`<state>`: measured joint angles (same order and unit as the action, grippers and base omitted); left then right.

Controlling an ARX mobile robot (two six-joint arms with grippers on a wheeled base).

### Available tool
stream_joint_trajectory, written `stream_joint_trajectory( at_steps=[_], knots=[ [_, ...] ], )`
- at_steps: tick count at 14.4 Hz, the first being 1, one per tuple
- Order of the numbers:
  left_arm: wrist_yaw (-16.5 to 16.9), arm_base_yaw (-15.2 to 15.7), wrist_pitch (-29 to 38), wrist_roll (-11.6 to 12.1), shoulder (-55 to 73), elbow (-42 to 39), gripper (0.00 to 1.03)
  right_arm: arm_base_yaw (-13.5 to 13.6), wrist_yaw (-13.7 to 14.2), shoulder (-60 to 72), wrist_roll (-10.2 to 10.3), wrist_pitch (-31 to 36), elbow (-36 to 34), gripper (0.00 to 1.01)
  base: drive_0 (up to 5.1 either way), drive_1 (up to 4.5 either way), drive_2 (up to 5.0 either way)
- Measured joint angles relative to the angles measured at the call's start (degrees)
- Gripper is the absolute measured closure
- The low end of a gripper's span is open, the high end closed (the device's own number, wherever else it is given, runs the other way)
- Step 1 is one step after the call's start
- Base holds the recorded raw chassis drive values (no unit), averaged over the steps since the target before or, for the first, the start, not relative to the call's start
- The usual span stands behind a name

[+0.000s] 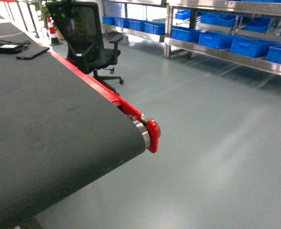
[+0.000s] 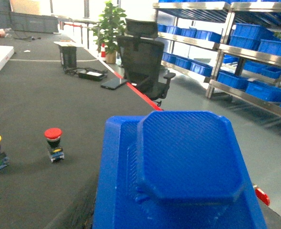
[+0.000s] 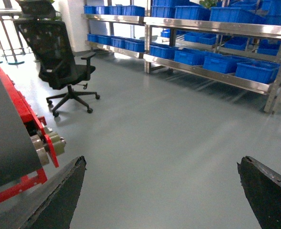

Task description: Pick blue part to blue bin on bottom shelf

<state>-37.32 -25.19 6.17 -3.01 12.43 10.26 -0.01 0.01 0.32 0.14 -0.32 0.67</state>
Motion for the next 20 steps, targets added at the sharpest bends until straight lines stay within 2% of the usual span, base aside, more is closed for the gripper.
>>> stream_joint_trajectory(
  at_steps=[20],
  knots=[
    [0.0,0.0,0.02,-0.02,-0.02,0.0,0.6,0.0,-0.02,0.0,0.0,0.02,0.0,0.03,-1.6,-1.6,-1.6]
  ],
)
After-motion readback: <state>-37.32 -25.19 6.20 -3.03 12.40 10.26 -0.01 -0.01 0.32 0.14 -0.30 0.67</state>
